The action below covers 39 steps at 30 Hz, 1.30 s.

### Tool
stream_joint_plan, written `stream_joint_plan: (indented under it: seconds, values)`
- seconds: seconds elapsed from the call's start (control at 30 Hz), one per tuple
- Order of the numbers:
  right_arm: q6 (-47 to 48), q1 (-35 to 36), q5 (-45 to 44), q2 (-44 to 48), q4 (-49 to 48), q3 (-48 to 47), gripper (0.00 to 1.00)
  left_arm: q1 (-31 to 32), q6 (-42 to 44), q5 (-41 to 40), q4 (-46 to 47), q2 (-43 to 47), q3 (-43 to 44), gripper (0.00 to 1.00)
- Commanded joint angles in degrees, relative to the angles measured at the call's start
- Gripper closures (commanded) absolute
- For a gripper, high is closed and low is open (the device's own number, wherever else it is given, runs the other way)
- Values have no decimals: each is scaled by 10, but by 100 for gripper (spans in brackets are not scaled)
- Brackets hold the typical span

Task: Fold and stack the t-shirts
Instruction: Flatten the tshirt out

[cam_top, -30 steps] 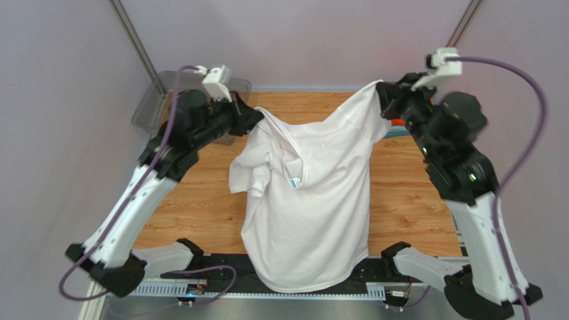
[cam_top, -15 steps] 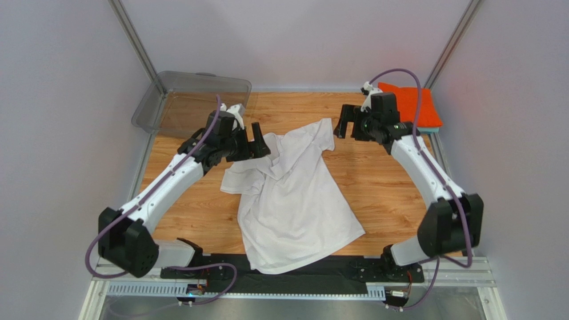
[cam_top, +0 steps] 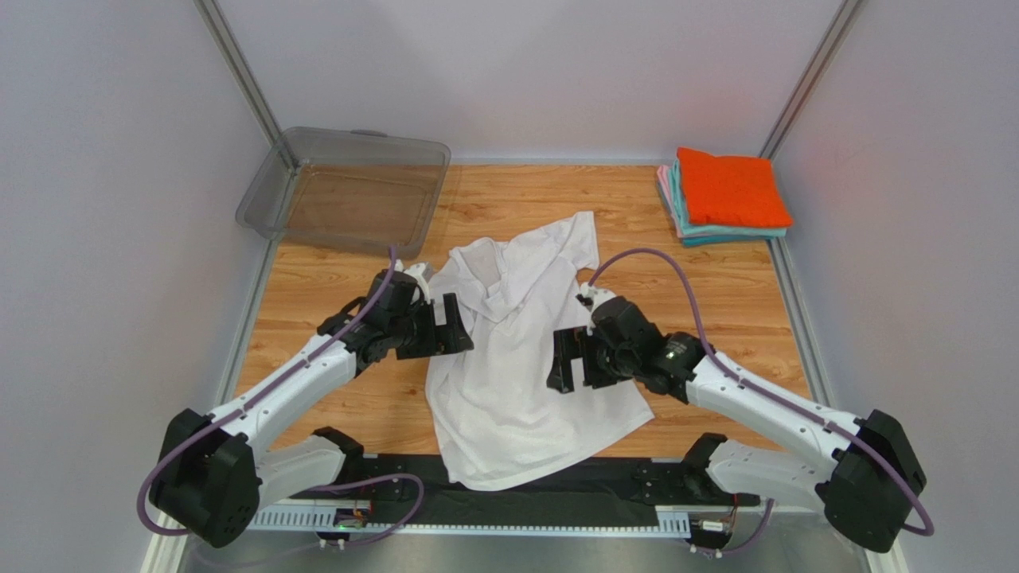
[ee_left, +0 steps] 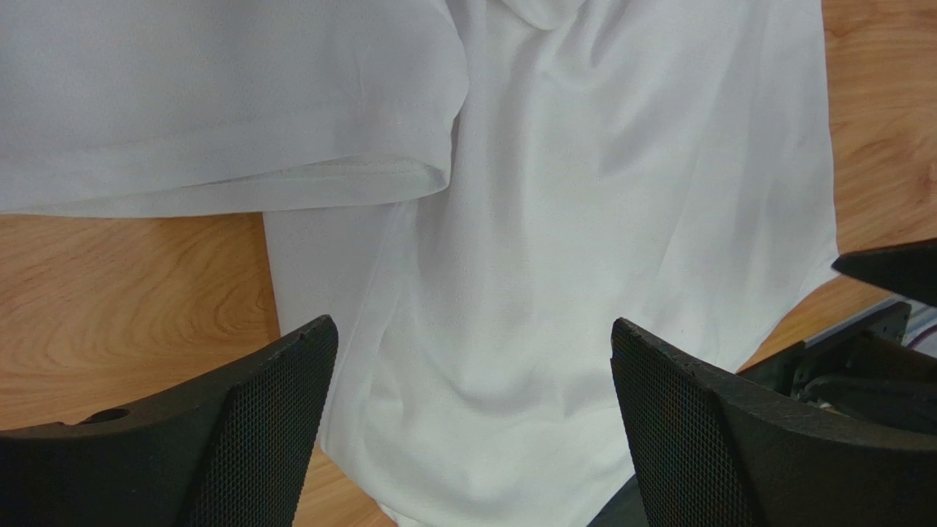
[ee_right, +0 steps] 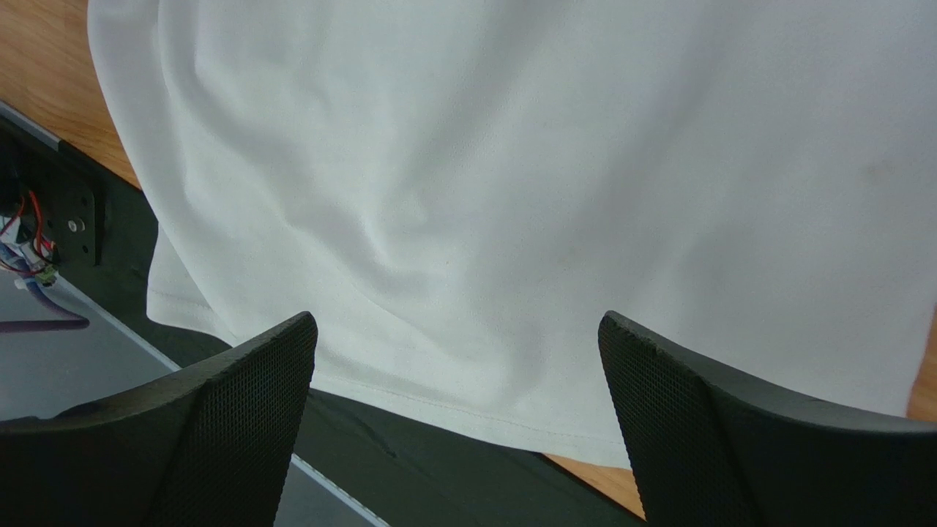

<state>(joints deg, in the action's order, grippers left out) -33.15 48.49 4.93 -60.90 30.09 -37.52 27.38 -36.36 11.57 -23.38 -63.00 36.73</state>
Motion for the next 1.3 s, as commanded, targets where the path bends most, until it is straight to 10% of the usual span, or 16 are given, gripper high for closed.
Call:
stream_joint_plan:
  seconds: [0.0,0.33,0.77,1.27]
  values:
    - [-66,27,-35,-14,-48,13,0,0,-27,29,72,1,-19,0]
    - [-75,25,-76,-102,-59,10,0,6,-37,57,116,-35,-47,0]
    - [-25,-144,-69,-202,-64,1,0,16,-35,57,126,-89,-66,0]
    - [58,-316,26,-453,-63,-253,0,34,-44,63,144,-156,-38,0]
